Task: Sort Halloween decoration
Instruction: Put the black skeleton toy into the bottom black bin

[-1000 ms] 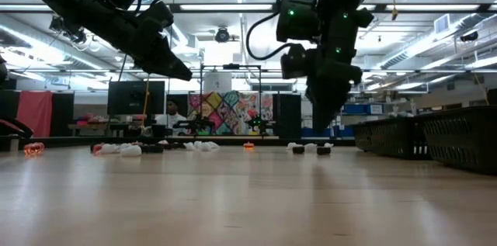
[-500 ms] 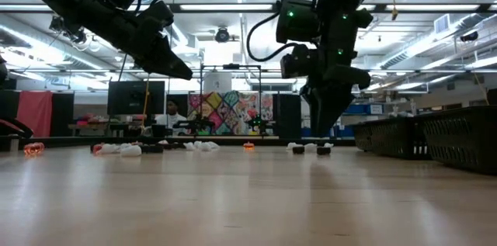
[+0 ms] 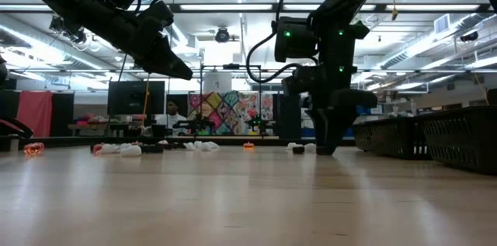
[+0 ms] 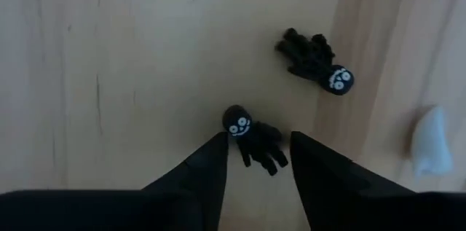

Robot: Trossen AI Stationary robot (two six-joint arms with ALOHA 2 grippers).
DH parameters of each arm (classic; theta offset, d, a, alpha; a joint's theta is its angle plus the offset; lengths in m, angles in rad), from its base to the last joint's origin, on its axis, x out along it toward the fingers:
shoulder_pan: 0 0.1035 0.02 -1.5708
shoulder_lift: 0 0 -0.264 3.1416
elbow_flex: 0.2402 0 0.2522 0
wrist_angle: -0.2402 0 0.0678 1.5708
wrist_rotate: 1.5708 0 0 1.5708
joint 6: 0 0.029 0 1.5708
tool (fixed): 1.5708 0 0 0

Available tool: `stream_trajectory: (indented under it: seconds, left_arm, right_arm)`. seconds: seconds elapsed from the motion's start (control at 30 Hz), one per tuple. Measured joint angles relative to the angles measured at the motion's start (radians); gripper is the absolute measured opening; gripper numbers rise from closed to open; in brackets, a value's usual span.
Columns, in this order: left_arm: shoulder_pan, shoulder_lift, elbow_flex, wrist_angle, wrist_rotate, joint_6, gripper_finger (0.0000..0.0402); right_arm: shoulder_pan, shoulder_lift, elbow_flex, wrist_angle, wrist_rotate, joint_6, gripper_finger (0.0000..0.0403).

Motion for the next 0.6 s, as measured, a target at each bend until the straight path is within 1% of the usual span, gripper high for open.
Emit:
stream_trajectory:
  seconds: [0.07,0.17,0.27,0.37,0.47,0.6]
  left_arm:
    - [0.000,0.000,0.000,-0.001,0.000,0.000,0.0157]
    - [0.000,0.000,0.000,-0.001,0.000,0.000,0.0157]
    - [0.000,0.000,0.000,-0.001,0.000,0.000,0.0157]
    - [0.000,0.000,0.000,-0.001,0.000,0.000,0.0157]
    - [0.000,0.000,0.000,-0.001,0.000,0.000,0.0157]
    - [0.000,0.000,0.000,0.000,0.000,0.000,0.0157]
  right_arm:
    - [0.000,0.000,0.000,0.000,-0.019,-0.021,0.0138]
    - [-0.001,0.000,0.000,0.002,-0.040,-0.029,0.0099]
    - [0.000,0.000,0.000,0.007,-0.045,-0.019,0.0061]
    - [0.000,0.000,0.000,0.007,-0.047,-0.009,0.0035]
    - [0.000,-0.002,0.000,0.007,-0.048,0.008,0.0028]
    - [0.000,-0.002,0.004,-0.002,-0.050,0.021,0.0037]
